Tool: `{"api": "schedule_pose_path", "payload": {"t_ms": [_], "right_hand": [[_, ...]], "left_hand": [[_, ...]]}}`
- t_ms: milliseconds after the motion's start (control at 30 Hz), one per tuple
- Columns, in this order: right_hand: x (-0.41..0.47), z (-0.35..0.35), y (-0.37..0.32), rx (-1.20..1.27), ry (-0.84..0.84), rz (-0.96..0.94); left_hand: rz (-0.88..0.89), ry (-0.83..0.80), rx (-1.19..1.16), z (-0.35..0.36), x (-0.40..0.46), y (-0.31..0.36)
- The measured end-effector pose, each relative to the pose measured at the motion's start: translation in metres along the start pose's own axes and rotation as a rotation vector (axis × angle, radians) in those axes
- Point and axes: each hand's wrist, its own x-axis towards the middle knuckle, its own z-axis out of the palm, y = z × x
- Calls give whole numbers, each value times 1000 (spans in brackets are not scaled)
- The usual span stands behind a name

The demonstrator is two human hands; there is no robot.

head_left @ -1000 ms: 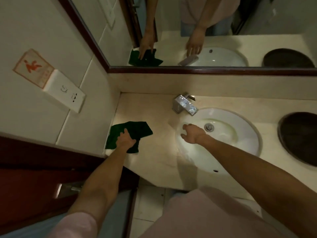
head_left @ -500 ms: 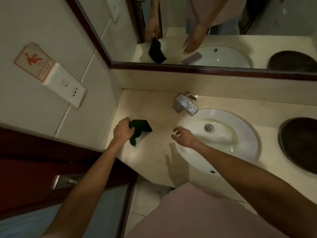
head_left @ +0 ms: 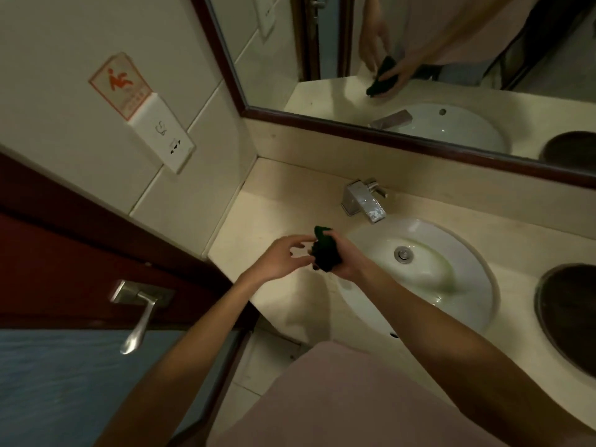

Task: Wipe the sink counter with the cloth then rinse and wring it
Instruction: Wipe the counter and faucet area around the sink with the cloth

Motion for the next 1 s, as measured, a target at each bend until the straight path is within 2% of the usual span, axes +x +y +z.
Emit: {"api": "schedule_pose_path", "payload": {"t_ms": [67, 133, 200, 267, 400, 467, 533, 667, 767, 900, 1000], "right_hand": [[7, -8, 8, -316, 256, -142], [17, -14, 10, -755, 463, -371], [30, -16, 6, -1074, 413, -589], [55, -22, -4, -1337, 362, -728], [107, -30, -29, -1865, 685, -780], [122, -34, -19, -1894, 768, -673], [135, -33, 4, -1740, 794, -577], [154, -32, 20, -1617, 747, -606], [167, -34, 4, -1636, 667, -601], [195, -10, -8, -1616, 717, -593], [225, 10, -38, -1658, 640, -645]], "left_hand": [[-102, 85, 30, 8, -3, -32], [-251, 112, 175, 14, -7, -67], [-414, 70, 327, 17, -11, -103], [-529, 13, 444, 19, -15, -132], [-569, -23, 532, 22, -22, -161], [-562, -21, 500, 26, -25, -166], [-553, -27, 516, 28, -24, -169], [-556, -19, 544, 26, -20, -170], [-553, -22, 537, 25, -21, -172], [-555, -23, 526, 24, -20, -176], [-551, -33, 549, 23, -18, -177]]}}
